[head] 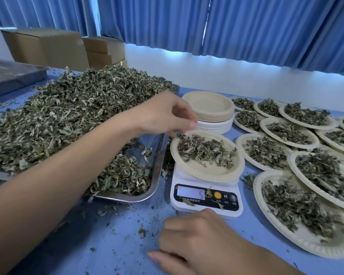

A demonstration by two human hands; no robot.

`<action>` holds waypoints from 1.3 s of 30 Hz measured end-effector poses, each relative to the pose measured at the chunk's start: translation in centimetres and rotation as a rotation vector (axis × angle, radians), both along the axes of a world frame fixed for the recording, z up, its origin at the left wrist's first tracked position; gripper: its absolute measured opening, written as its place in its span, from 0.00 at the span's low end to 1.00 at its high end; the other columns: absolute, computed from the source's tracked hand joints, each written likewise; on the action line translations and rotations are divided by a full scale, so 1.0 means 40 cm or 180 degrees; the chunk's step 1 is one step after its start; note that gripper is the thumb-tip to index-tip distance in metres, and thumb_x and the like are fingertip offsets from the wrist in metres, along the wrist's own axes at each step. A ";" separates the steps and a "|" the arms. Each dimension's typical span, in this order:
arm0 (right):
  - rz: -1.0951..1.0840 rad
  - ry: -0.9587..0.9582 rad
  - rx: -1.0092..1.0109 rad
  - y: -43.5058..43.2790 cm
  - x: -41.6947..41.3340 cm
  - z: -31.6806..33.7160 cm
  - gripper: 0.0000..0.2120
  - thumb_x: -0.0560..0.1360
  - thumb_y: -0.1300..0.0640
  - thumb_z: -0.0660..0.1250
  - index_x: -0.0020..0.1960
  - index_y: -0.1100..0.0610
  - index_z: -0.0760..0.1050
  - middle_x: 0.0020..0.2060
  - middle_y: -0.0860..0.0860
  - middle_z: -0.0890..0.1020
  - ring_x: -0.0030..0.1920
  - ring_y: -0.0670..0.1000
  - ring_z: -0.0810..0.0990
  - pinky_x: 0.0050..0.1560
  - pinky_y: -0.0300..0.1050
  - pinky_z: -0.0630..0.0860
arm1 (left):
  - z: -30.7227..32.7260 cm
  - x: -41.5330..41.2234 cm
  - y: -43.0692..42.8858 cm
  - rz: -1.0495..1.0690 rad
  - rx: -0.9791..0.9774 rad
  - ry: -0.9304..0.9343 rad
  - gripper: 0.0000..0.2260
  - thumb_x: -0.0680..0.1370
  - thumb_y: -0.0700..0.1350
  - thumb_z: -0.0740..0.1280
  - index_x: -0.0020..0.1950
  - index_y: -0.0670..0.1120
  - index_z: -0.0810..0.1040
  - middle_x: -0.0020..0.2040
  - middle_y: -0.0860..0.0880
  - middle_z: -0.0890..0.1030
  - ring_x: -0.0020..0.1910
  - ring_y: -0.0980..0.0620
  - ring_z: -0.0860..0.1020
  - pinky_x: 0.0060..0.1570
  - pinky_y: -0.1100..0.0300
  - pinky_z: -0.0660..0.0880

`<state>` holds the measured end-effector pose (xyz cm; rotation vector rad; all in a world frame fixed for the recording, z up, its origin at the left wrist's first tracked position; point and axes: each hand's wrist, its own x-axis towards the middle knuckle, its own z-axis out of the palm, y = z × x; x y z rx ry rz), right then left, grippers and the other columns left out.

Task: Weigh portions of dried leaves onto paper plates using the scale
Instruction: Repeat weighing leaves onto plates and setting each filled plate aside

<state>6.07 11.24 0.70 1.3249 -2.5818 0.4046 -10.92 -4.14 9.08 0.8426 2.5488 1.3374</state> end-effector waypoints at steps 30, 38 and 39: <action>-0.0058 0.0012 0.0107 -0.002 0.003 -0.005 0.17 0.84 0.44 0.62 0.40 0.44 0.60 0.35 0.43 0.61 0.33 0.45 0.58 0.29 0.45 0.63 | -0.081 0.048 -0.146 -0.0722 -0.2381 -0.0152 0.13 0.71 0.45 0.78 0.48 0.50 0.76 0.46 0.48 0.81 0.41 0.50 0.77 0.46 0.48 0.76; -0.0127 -0.0012 0.0198 -0.005 0.010 0.007 0.17 0.84 0.43 0.62 0.39 0.45 0.61 0.34 0.43 0.62 0.33 0.45 0.58 0.28 0.46 0.66 | -0.139 0.021 -0.139 0.0441 -0.1895 0.1098 0.07 0.77 0.47 0.73 0.55 0.51 0.80 0.48 0.57 0.80 0.48 0.57 0.77 0.47 0.60 0.73; -0.0135 -0.0041 0.0205 -0.005 0.011 0.007 0.17 0.84 0.43 0.62 0.39 0.45 0.63 0.34 0.43 0.62 0.33 0.45 0.58 0.28 0.46 0.67 | -0.137 0.024 -0.141 0.0530 -0.1790 0.1169 0.05 0.77 0.48 0.73 0.52 0.52 0.82 0.44 0.59 0.79 0.41 0.61 0.77 0.41 0.64 0.70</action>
